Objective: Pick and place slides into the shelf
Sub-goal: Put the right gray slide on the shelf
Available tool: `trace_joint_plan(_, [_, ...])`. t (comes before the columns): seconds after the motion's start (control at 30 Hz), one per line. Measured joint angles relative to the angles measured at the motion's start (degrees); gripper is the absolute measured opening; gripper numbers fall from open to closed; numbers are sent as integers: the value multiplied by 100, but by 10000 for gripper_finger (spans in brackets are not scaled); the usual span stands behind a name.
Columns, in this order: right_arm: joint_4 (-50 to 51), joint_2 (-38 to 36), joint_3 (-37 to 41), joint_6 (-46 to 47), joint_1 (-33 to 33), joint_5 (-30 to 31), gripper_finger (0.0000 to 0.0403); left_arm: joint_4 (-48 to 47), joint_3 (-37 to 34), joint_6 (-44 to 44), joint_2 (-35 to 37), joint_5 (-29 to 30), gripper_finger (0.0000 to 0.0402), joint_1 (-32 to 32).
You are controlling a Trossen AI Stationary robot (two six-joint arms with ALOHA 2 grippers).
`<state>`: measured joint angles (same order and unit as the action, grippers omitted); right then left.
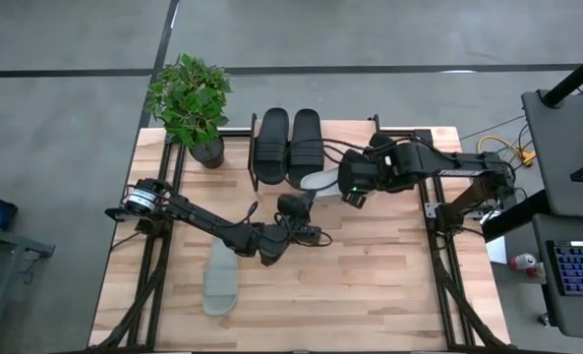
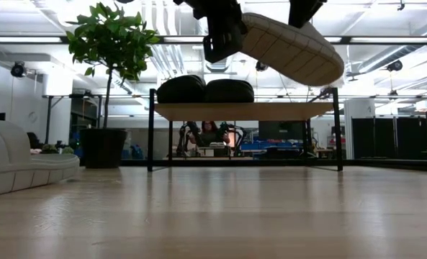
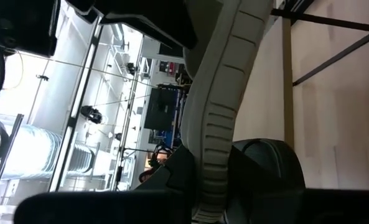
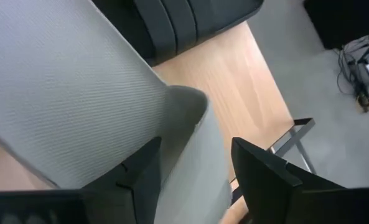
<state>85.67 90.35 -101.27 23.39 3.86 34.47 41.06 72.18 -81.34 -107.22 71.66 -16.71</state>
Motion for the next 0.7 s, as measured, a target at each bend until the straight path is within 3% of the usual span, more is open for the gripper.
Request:
trace_joint_plan(0.17, [424,37,-278,321,-10,-44,182,29,39,-4,2,-20,32,0])
trace_joint_plan(0.47, [434,174,-82,467,-20,-204,181,-17,63,-20,2,-3,32,4])
trace_joint_plan(0.7, [430,438,-79,374,-43,-204,133,-19,114,-68,2,6,32,11])
